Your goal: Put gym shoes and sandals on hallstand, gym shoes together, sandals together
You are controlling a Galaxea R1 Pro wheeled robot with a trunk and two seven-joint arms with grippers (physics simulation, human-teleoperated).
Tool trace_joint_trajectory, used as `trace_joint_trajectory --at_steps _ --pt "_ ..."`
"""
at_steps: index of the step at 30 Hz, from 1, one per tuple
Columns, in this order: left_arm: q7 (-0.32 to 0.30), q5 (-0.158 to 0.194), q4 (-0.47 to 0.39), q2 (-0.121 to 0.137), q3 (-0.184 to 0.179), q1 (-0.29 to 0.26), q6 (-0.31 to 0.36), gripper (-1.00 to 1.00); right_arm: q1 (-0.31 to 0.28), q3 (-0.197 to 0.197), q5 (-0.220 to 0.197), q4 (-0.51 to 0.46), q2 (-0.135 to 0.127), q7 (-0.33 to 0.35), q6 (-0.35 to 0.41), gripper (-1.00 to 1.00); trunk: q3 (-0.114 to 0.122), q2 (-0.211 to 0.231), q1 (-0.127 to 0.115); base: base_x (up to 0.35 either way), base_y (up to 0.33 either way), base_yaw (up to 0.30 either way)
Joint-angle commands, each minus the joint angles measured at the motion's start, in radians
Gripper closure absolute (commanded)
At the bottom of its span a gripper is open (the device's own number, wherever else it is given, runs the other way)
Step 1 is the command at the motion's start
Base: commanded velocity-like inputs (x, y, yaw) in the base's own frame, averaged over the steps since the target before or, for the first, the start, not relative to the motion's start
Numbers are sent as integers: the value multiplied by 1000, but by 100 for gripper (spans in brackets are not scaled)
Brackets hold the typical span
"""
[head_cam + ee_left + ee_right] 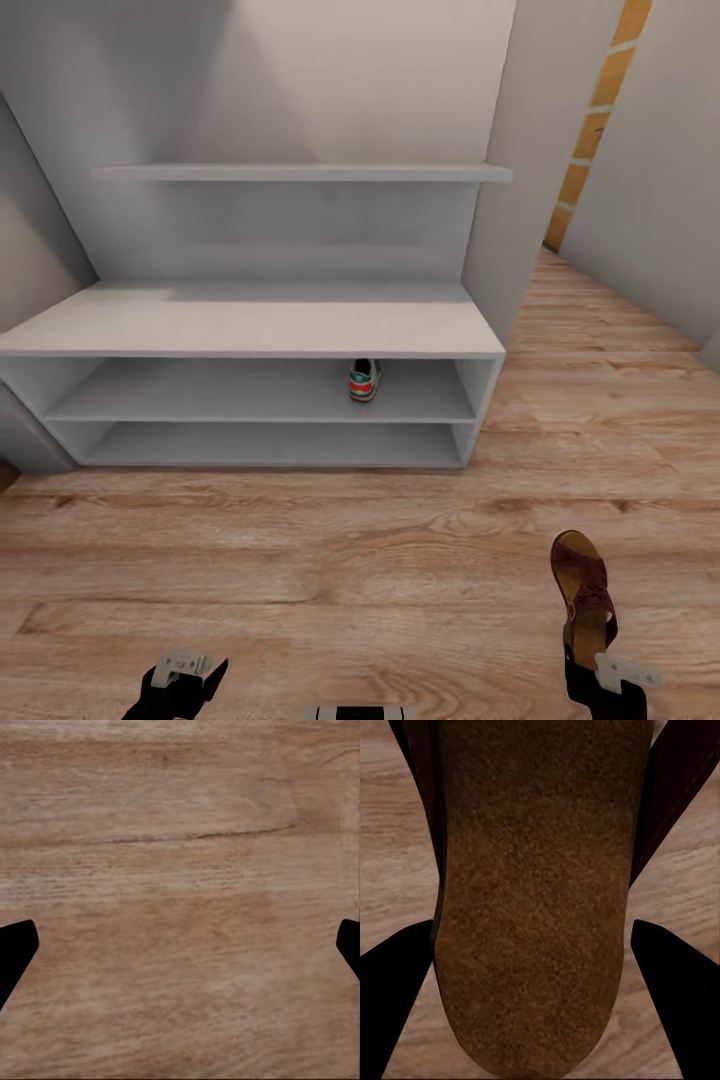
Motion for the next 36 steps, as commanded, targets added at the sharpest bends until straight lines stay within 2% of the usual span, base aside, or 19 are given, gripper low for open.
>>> trace_joint_trajectory --at_steps 1,36 --pt "-6 -11 1 -1 8 -1 -6 -100 -1 -4 11 1 0 -6 -3 100 -1 0 0 -59 296 0" --pt "-6 -10 0 0 14 -1 -6 -100 -1 -4 11 0 0 -6 -3 100 -1 0 0 -5 302 0"
